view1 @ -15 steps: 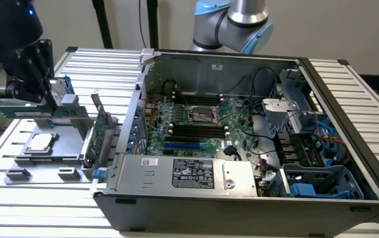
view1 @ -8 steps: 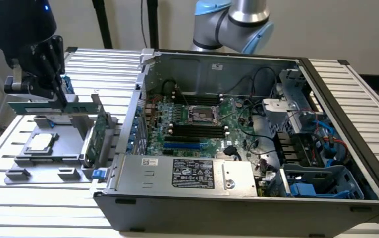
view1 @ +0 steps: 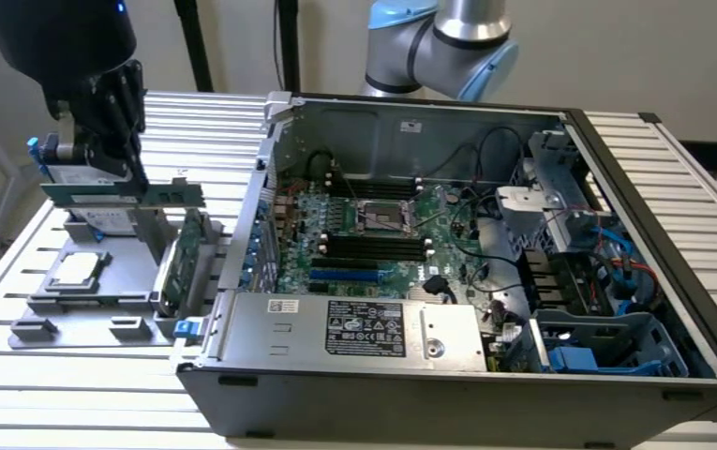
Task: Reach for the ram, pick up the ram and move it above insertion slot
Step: 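Pick up the ram and move it above insertion slot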
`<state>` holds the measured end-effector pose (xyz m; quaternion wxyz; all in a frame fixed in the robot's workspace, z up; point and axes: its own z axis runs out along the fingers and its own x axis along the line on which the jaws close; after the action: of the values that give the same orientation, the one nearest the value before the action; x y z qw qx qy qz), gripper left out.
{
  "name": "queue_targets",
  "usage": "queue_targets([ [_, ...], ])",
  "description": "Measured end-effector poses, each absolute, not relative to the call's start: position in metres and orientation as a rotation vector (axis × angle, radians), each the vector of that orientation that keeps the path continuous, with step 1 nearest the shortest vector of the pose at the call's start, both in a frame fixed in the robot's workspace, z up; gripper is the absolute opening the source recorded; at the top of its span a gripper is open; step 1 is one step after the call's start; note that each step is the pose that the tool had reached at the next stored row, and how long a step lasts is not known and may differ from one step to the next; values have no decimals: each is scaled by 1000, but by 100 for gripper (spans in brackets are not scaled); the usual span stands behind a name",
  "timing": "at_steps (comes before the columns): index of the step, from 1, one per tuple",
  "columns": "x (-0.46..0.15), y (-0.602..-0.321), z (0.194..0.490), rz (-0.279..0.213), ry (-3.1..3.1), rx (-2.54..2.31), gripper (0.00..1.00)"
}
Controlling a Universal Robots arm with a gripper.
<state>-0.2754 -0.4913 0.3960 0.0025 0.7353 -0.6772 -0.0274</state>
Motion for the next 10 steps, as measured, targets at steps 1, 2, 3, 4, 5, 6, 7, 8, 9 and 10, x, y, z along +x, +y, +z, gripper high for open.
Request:
queue_targets([
  [1,-273,-490,396,-86,-2124,2306,12],
  [2,-271,-488,396,-86,-2124,2306,12],
  [3,-269,-486,396,-86,-2124,2306,12],
  [4,-267,-485,396,-86,-2124,2306,12],
  [5,-266,-483,396,-86,-2124,2306,12],
  [6,-264,-481,396,-86,-2124,2306,12],
  [7,-262,-479,396,-86,-2124,2306,12],
  [8,-261,-478,396,-86,-2124,2306,12],
  [9,-259,-476,396,-86,-2124,2306,12],
  [10,-258,-474,396,-86,-2124,2306,12],
])
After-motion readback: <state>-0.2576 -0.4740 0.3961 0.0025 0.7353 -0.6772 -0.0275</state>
